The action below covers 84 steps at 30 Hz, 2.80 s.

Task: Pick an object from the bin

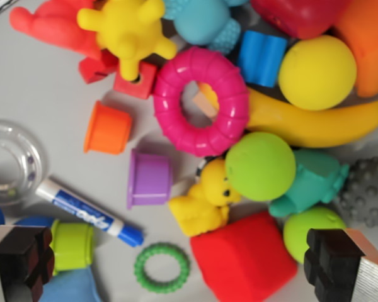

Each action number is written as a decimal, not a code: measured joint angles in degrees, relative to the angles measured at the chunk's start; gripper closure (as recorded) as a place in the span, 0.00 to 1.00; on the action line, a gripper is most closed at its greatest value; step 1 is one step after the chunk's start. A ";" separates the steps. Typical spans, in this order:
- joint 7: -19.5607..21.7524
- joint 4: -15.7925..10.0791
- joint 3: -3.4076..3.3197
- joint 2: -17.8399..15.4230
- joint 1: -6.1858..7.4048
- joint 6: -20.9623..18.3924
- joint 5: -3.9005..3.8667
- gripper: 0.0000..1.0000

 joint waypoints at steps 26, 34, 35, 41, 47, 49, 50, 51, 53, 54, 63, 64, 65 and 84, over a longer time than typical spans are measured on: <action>20.82 -9.19 -1.56 0.57 0.00 9.89 -0.33 0.00; 27.59 -11.78 -2.13 1.26 0.00 13.22 -0.47 0.00; 28.46 -12.11 -2.20 1.38 0.00 13.65 -0.48 0.00; 33.46 -13.87 -2.68 2.20 0.02 16.15 -0.53 0.00; 35.29 -14.61 -2.87 4.44 0.02 19.29 -0.53 0.00; 35.29 -14.56 -2.87 6.19 0.02 20.72 -0.48 0.00; 35.29 -14.50 -2.86 7.09 0.02 21.47 -0.43 0.00; 35.29 -14.49 -2.85 7.49 0.02 21.80 -0.40 0.00; 35.27 -14.39 -2.82 8.76 0.02 22.95 -0.26 0.00; 35.24 -14.35 -2.79 9.25 0.02 23.46 -0.20 0.00; 34.97 -13.88 -2.52 13.02 -0.09 26.82 0.22 0.00; 34.94 -13.83 -2.49 13.30 -0.11 27.05 0.25 0.00; 34.93 -13.80 -2.46 13.50 -0.14 27.21 0.26 0.00; 34.90 -13.68 -2.38 13.62 -0.22 27.35 0.29 1.00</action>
